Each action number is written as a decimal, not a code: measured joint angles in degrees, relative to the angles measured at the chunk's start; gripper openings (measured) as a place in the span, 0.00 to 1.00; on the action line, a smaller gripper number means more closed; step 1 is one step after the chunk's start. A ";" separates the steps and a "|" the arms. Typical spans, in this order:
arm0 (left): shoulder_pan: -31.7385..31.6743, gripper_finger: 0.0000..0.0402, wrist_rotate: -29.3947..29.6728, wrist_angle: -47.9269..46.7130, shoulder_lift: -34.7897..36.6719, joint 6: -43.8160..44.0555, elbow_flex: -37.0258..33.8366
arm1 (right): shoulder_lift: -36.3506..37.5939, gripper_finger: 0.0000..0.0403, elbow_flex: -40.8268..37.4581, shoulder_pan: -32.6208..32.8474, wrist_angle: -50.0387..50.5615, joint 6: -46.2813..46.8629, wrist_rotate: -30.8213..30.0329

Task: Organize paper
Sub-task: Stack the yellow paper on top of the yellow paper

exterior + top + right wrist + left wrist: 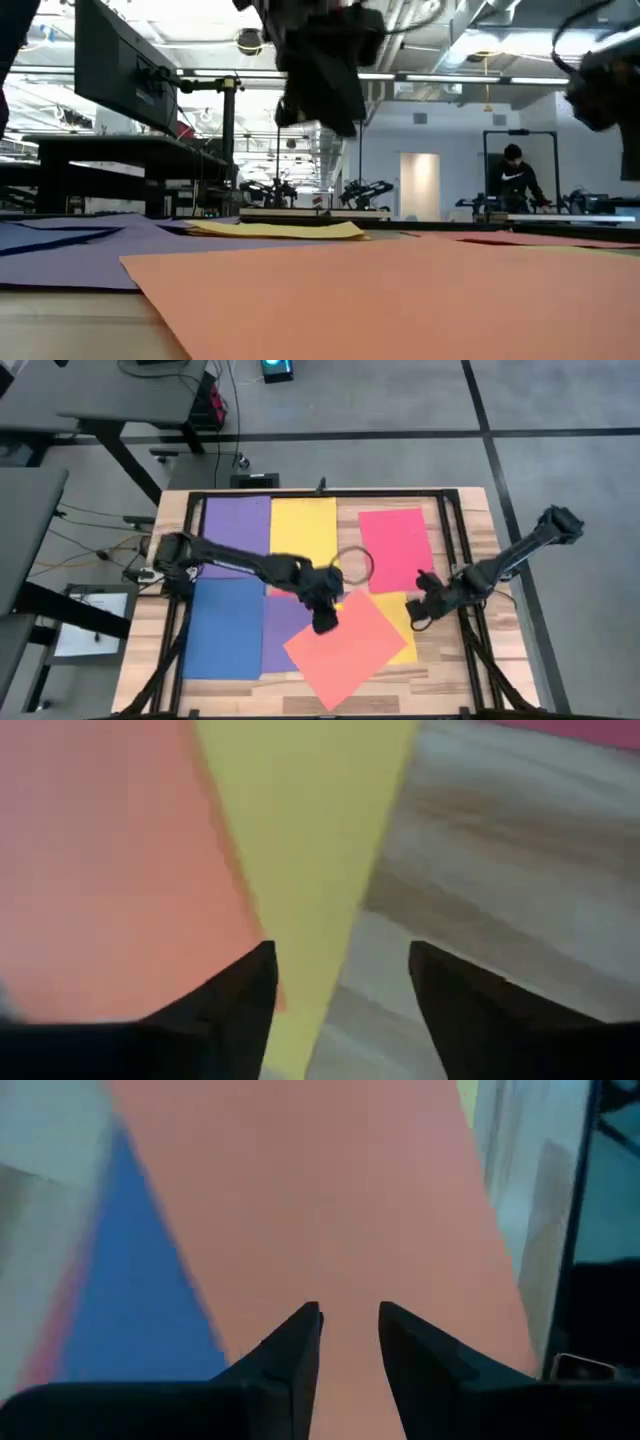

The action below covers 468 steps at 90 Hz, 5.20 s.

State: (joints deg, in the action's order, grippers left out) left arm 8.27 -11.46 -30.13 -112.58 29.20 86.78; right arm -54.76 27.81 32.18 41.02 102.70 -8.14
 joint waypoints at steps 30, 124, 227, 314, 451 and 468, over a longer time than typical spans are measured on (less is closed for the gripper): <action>2.29 0.23 0.49 7.23 -10.49 0.64 1.50 | -6.50 0.56 -8.26 3.55 -15.95 2.13 -1.65; 2.37 0.23 -0.08 7.81 -13.04 -4.94 1.60 | -8.11 0.56 -9.00 10.66 -26.13 6.03 -13.80; 2.17 0.23 -0.47 9.92 -13.19 -4.69 1.49 | -17.30 0.56 -9.46 9.96 -40.83 5.97 -28.27; 3.77 0.23 -0.85 4.09 -1.78 1.12 1.55 | -7.02 0.56 -1.42 14.12 -7.53 11.51 -2.40; 3.17 0.23 -1.86 27.26 -18.63 8.80 1.55 | -25.89 0.56 -5.97 13.59 -64.97 -7.94 -33.02; 3.21 0.23 -2.46 27.52 -18.57 8.76 1.53 | -26.36 0.56 -5.92 12.48 -55.04 3.30 -28.96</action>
State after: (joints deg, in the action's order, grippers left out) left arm 11.48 -13.92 -2.61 -131.15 37.95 88.31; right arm -81.11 21.89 44.66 -14.01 106.00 -37.10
